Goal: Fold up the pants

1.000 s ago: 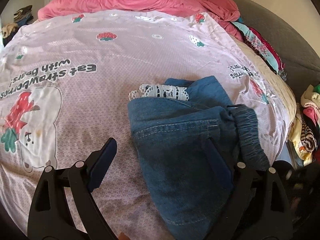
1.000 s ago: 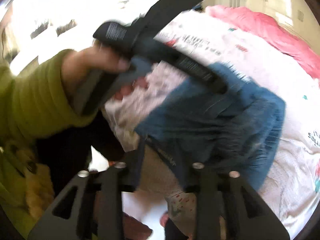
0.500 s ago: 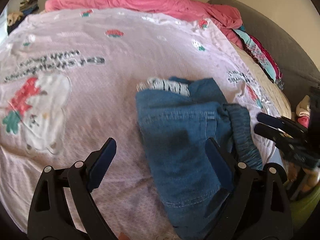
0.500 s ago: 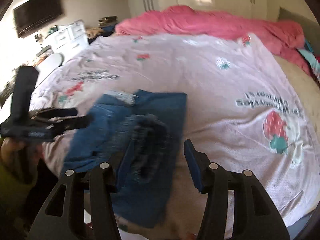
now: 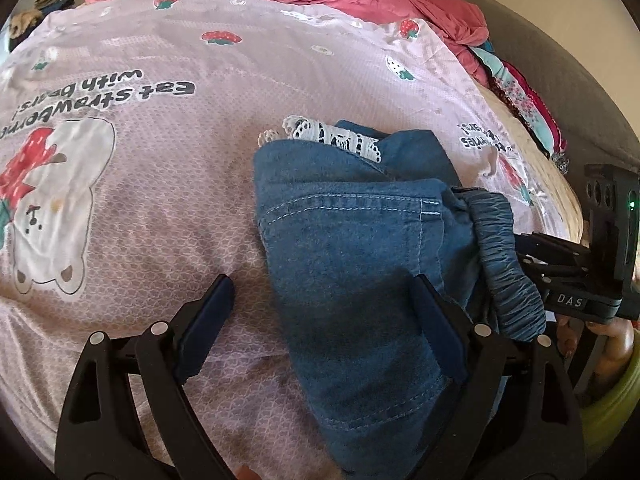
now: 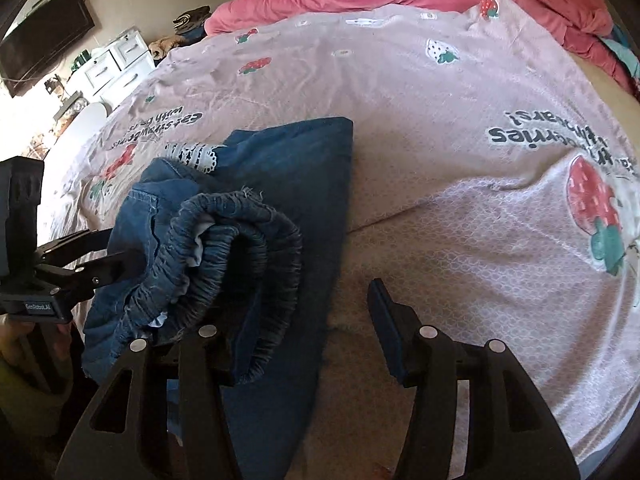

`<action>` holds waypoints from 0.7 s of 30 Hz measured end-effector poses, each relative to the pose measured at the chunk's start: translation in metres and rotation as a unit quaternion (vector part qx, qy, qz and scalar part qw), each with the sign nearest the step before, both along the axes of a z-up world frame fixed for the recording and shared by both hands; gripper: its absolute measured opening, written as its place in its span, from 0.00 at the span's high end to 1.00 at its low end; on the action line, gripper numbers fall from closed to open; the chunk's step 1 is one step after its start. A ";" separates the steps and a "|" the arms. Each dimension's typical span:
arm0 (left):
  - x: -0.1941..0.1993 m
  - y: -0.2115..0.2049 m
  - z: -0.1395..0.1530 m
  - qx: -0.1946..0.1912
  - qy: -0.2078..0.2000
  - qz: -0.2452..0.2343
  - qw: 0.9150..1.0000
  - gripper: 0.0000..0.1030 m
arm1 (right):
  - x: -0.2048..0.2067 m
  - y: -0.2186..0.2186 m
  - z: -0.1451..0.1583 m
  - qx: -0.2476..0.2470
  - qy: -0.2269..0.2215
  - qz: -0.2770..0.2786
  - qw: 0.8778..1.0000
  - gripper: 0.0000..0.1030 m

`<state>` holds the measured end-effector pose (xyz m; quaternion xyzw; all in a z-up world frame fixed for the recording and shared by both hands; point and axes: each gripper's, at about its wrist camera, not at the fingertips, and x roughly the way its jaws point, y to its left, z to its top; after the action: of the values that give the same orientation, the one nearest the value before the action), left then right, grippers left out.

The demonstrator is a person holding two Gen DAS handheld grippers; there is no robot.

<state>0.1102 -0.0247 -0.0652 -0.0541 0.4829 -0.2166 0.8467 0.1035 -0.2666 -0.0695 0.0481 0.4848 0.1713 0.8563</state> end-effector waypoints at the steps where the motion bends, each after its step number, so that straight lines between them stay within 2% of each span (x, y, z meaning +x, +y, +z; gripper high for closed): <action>1: 0.001 -0.001 -0.001 -0.005 0.000 0.000 1.000 0.24 | 0.001 0.000 -0.002 0.003 0.002 0.001 1.000 0.47; 5: 0.004 -0.010 -0.001 -0.019 0.003 -0.006 1.000 0.36 | 0.005 -0.004 -0.005 0.022 0.009 -0.001 1.000 0.45; 8: 0.003 -0.018 0.000 -0.025 0.003 -0.007 1.000 0.40 | 0.005 -0.003 -0.006 0.025 0.005 0.001 1.000 0.44; 9: 0.002 -0.021 0.000 -0.023 0.000 -0.010 1.000 0.41 | 0.003 -0.002 -0.005 0.024 0.001 0.006 1.000 0.47; 11: -0.001 -0.021 0.002 -0.022 -0.004 -0.014 1.000 0.43 | -0.002 0.000 -0.003 0.034 -0.004 0.018 0.999 0.62; 14: -0.001 -0.018 0.000 -0.028 0.002 -0.015 0.999 0.43 | -0.005 -0.003 -0.002 0.038 -0.008 0.009 0.999 0.62; 16: -0.001 -0.016 -0.002 -0.031 0.004 -0.014 0.999 0.43 | -0.005 -0.006 -0.003 0.040 -0.005 -0.005 0.999 0.53; 19: -0.001 -0.017 -0.001 -0.035 0.003 -0.013 0.999 0.43 | -0.003 -0.007 -0.004 0.050 -0.004 0.002 0.999 0.54; 21: -0.002 -0.018 0.000 -0.042 0.001 -0.014 0.999 0.48 | -0.002 -0.004 -0.003 0.063 -0.003 0.019 0.998 0.66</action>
<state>0.1084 -0.0432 -0.0649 -0.0829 0.4746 -0.2488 0.8402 0.1018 -0.2710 -0.0728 0.0926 0.4710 0.2177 0.8498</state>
